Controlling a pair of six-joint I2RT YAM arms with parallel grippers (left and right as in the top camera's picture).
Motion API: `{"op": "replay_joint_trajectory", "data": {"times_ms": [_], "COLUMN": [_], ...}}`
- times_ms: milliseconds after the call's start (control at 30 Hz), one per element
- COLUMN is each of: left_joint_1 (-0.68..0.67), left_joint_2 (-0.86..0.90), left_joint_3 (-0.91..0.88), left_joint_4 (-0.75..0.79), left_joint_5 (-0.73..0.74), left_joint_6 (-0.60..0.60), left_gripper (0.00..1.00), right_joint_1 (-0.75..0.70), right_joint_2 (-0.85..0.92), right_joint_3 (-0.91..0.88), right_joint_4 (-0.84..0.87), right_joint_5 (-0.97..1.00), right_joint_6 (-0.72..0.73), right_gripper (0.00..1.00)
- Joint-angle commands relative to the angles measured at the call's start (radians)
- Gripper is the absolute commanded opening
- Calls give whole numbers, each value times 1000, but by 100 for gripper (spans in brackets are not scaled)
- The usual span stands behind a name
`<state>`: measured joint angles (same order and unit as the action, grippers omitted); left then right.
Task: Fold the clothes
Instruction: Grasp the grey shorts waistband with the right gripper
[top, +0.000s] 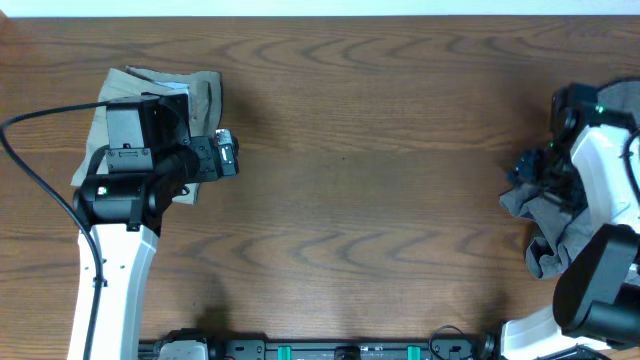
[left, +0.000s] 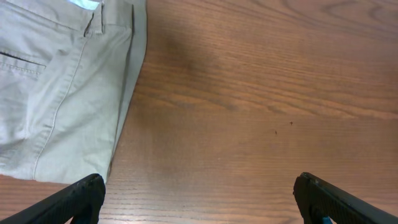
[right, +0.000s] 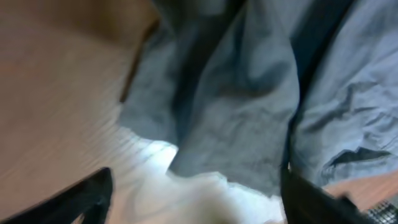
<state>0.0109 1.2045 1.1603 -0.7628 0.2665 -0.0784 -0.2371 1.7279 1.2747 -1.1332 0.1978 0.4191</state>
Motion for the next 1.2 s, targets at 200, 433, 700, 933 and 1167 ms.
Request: {"op": "replay_joint_trajectory", "data": {"times_ms": [200,433,700,933,1167], "left_joint_1": [-4,-4,-4,-4,-4], "left_joint_2": [-5,-5,-5,-5,-5], "left_joint_3": [20,20,20,20,20], "left_joint_4": [-2,0,-18,-10,-10], "left_joint_5": [9,9,9,9,9], "left_joint_6": [-2,-2,-2,-2,-2], "left_gripper": [98,98,98,98,98], "right_joint_1": [13,140,141,-10,-7], "right_joint_2": [1,-87,-127,-116,-116], "right_joint_3": [-92,-8,50,-103,-283], "right_joint_4": [309,356,-27,67,304], "right_joint_5": [-418,-475,46,-78,-204], "right_joint_6": [-76,-102,25,41,56], "right_gripper": [1,1,75,78,35]}}
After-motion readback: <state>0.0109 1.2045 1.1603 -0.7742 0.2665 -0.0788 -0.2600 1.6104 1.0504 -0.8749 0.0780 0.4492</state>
